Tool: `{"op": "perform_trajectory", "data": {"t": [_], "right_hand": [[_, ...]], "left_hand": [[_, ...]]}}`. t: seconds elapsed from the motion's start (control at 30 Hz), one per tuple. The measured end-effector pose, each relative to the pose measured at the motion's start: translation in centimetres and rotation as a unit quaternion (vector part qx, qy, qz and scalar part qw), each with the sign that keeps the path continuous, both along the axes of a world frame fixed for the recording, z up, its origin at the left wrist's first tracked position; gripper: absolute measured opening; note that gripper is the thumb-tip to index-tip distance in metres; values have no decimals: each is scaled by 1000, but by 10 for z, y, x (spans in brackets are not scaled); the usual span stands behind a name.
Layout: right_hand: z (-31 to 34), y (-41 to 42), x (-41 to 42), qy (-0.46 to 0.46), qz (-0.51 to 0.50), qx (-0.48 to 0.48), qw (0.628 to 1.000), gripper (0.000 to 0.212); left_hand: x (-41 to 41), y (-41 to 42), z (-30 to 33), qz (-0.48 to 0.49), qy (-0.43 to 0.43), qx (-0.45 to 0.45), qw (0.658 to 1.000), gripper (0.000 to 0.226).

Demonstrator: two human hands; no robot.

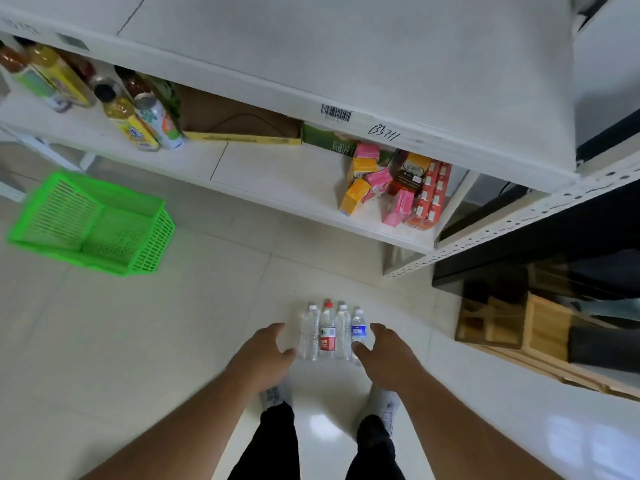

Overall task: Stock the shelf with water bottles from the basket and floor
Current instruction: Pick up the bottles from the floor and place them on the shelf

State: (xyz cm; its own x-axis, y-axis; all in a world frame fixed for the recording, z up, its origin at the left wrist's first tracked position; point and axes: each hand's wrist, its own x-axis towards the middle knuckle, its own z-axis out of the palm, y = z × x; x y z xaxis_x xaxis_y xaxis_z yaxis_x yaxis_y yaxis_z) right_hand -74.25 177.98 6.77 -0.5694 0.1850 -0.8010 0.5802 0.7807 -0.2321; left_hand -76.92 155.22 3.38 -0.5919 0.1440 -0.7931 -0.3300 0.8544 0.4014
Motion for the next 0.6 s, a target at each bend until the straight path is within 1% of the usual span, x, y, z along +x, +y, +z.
{"op": "perform_trajectory", "data": {"t": [0.1,0.23,0.33,0.43,0.6], "right_hand": [[-43,13,-16,-6,15,-19,1000,56],[-134,29,-29,-19,-5,-48,999,58],[-214,37,-28,-34,-10,-55,998,54],[-302,40,-26,-57,-12,-58,997,48],[-450,28,-29,-54,-6,-43,998,44]], "left_hand": [[6,9,-34,57,-9,-17,998,69],[14,26,-107,111,-24,-33,993,68],[20,37,-182,145,-39,-30,988,69],[25,46,-270,176,-51,-33,983,69],[35,49,-418,181,-65,-38,981,68]]}}
